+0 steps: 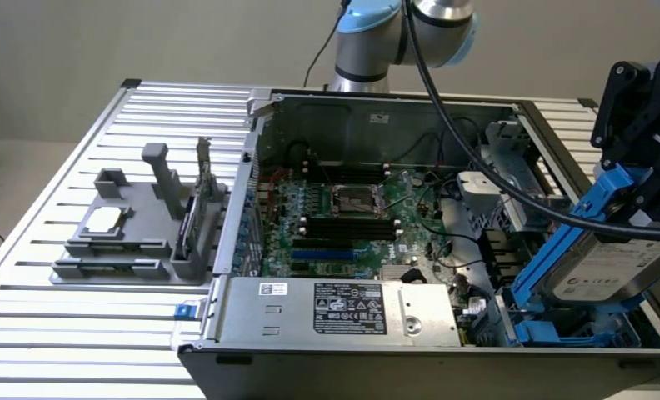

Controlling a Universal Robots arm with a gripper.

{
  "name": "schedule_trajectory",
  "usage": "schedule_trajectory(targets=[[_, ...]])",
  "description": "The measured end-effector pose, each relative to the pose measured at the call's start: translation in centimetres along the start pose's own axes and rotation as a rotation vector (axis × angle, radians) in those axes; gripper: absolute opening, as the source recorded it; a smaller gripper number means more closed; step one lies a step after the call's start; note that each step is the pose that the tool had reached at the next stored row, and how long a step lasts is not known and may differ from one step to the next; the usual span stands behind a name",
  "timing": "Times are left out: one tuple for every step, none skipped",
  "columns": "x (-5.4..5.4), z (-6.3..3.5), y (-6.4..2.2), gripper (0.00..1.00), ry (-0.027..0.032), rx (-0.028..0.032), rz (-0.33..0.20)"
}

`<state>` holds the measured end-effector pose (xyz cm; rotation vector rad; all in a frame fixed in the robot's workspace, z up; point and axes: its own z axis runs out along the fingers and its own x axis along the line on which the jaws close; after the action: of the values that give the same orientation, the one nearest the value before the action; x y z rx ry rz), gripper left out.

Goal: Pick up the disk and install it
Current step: 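Pick up the disk, then insert the disk into the insertion slot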

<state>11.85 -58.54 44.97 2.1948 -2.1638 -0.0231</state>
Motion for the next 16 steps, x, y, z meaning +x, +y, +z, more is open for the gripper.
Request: schedule_trajectory(targets=[[0.00,0.00,0.00,0.33,0.0000,0.0000,0.000],[0.00,0.00,0.00,0.33,0.0000,0.0000,0.000],[0.00,0.00,0.00,0.33,0.0000,0.0000,0.000],[0.00,0.00,0.00,0.33,0.0000,0.0000,0.000],[0.00,0.00,0.00,0.33,0.0000,0.0000,0.000],[0.00,0.00,0.00,0.33,0.0000,0.0000,0.000],[0.00,0.00,0.00,0.33,0.0000,0.0000,0.000],[0.00,0.00,0.00,0.33,0.0000,0.0000,0.000],[0.00,0.00,0.00,0.33,0.0000,0.0000,0.000],[0.00,0.00,0.00,0.33,0.0000,0.0000,0.000],[0.00,0.00,0.00,0.33,0.0000,0.0000,0.000],[0.00,0.00,0.00,0.33,0.0000,0.0000,0.000],[0.00,0.00,0.00,0.33,0.0000,0.0000,0.000],[0.00,0.00,0.00,0.33,0.0000,0.0000,0.000],[0.00,0.00,0.00,0.33,0.0000,0.0000,0.000],[0.00,0.00,0.00,0.33,0.0001,0.0002,0.000]])
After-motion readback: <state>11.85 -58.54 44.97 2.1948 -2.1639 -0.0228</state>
